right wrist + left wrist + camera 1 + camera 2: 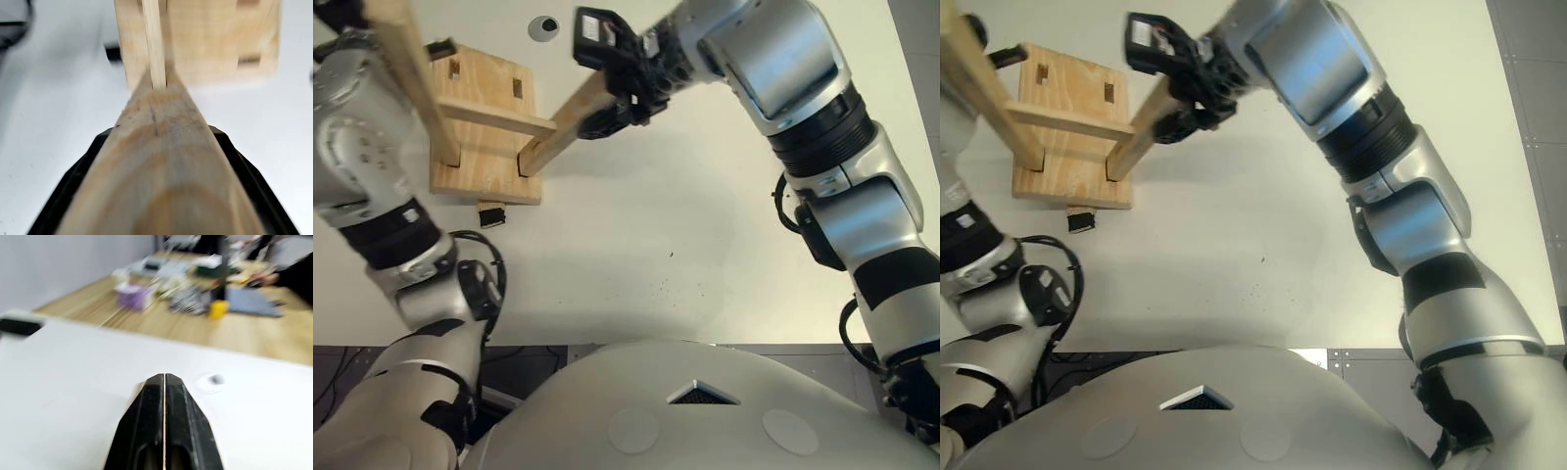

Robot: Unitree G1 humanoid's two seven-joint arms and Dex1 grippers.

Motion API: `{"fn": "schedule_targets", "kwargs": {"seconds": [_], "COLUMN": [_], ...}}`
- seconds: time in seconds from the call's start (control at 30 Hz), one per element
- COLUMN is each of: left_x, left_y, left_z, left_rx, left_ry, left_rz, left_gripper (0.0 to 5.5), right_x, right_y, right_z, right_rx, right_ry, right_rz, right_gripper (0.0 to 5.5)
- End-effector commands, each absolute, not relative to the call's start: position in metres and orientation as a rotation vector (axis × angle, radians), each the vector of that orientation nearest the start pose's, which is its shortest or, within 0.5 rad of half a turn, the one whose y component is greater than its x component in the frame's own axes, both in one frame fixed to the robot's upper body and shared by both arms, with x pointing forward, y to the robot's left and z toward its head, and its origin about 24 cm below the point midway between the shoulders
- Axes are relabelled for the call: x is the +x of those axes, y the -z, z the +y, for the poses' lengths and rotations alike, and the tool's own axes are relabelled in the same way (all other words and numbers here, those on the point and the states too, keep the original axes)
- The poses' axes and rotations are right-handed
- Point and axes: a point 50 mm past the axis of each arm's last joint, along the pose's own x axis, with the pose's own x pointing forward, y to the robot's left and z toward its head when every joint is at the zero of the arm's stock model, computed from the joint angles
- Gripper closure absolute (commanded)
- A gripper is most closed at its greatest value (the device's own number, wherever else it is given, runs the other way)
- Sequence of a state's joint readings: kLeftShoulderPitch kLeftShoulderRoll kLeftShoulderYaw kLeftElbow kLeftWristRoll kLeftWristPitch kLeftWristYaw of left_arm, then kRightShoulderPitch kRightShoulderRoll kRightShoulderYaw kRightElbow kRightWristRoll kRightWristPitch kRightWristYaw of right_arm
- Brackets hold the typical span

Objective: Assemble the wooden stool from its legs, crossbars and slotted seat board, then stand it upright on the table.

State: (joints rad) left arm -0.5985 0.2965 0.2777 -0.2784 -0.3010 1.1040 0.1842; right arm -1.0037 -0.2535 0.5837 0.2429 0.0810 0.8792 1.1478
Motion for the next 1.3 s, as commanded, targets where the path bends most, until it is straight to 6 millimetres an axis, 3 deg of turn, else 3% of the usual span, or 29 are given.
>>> {"fn": "schedule_targets", "kwargs": {"seconds": [0.03, 0.17, 0.4, 0.57, 0.83, 0.93, 0.97, 1.17, 1.27, 1.3], "left_x": [0.318, 0.317, 0.319, 0.323, 0.326, 0.327, 0.327, 0.331, 0.335, 0.333], "left_y": [-0.162, -0.143, -0.133, -0.126, -0.111, -0.107, -0.106, -0.11, -0.13, -0.137], "left_z": [0.155, 0.158, 0.181, 0.163, 0.143, 0.154, 0.159, 0.19, 0.221, 0.235], "left_rx": [-0.024, 0.0, 0.014, -0.036, -0.068, -0.053, -0.043, -0.062, -0.102, -0.08], "left_ry": [0.022, -0.001, -0.074, -0.028, 0.016, -0.02, -0.033, -0.132, -0.297, -0.361], "left_rz": [0.286, 0.324, 0.336, 0.345, 0.378, 0.392, 0.394, 0.34, 0.159, 0.102], "left_gripper": [5.5, 5.5, 5.5, 5.5, 5.5, 5.5, 5.5, 5.5, 5.5, 5.5], "right_x": [0.3, 0.306, 0.315, 0.297, 0.29, 0.296, 0.298, 0.303, 0.304, 0.314], "right_y": [-0.177, -0.19, -0.229, -0.239, -0.236, -0.245, -0.249, -0.279, -0.317, -0.332], "right_z": [0.015, 0.011, -0.01, -0.015, -0.036, -0.045, -0.049, -0.068, -0.09, -0.107], "right_rx": [-0.566, -0.556, -0.517, -0.522, -0.576, -0.497, -0.469, -0.206, 0.108, 0.227], "right_ry": [-1.582, -1.55, -1.496, -1.578, -1.567, -1.515, -1.493, -1.47, -1.49, -1.405], "right_rz": [0.464, 0.426, 0.332, 0.308, 0.27, 0.25, 0.24, 0.158, 0.003, -0.093], "right_gripper": [3.47, 3.47, 3.47, 3.47, 3.47, 3.47, 3.1, 2.57, 2.57, 2.57]}}
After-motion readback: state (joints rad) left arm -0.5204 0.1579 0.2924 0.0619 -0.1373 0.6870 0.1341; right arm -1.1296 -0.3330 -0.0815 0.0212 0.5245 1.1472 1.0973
